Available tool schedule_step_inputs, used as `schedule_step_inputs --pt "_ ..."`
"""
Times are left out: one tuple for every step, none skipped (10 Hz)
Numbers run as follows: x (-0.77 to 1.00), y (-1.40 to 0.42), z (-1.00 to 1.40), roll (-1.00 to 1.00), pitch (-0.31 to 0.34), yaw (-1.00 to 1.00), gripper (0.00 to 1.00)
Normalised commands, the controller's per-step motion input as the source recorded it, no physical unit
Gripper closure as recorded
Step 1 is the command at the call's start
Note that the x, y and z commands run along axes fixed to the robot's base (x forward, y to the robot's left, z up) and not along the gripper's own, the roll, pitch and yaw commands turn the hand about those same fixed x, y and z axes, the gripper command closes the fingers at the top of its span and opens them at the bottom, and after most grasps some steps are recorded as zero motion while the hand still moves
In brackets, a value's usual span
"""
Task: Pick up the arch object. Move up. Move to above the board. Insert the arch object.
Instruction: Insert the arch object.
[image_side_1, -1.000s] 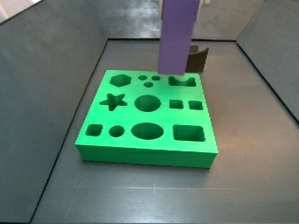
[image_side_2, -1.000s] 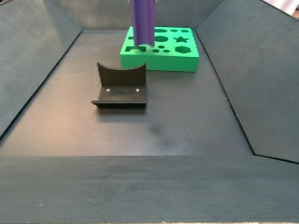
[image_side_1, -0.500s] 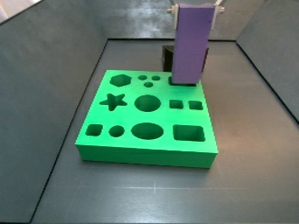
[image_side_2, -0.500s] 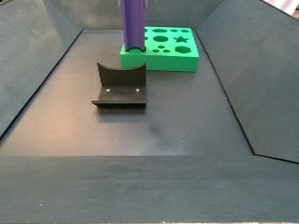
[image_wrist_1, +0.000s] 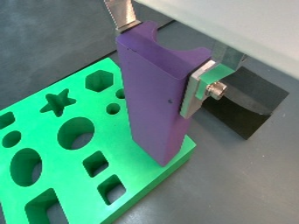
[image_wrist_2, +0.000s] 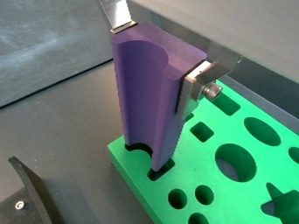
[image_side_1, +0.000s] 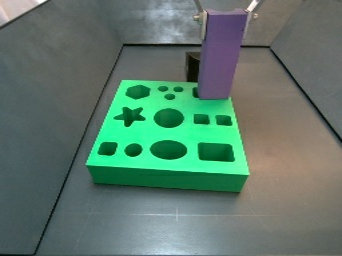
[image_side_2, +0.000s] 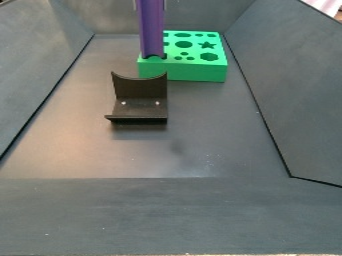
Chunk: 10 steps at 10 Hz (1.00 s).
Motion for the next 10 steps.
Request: schedule_step_inputs --pt "0.0 0.0 0.0 0.11 0.167 -0.09 1.0" --pt "0.0 0.0 0.0 0.06 0.137 -0.17 1.0" --pt "-0.11 0.0 -0.03 0.05 0.084 -0.27 1.0" --pt "-0.14 0.0 -0.01 0.04 0.044 -0.26 1.0" --pt "-0.05 0.0 0.0 0.01 0.007 -0.22 1.0" --pt "0.0 0.0 -0.02 0.01 0.0 -0.15 1.0" --pt "0.0 0.0 -0.09 0.04 0.0 -0.07 1.0" --pt "0.06 0.0 -0.16 0.07 0.0 -0.03 1.0" --pt "0.08 0.0 -0.22 0.11 0.0 0.0 1.0" --pt "0.0 0.09 -0.33 0.17 0.0 0.0 1.0"
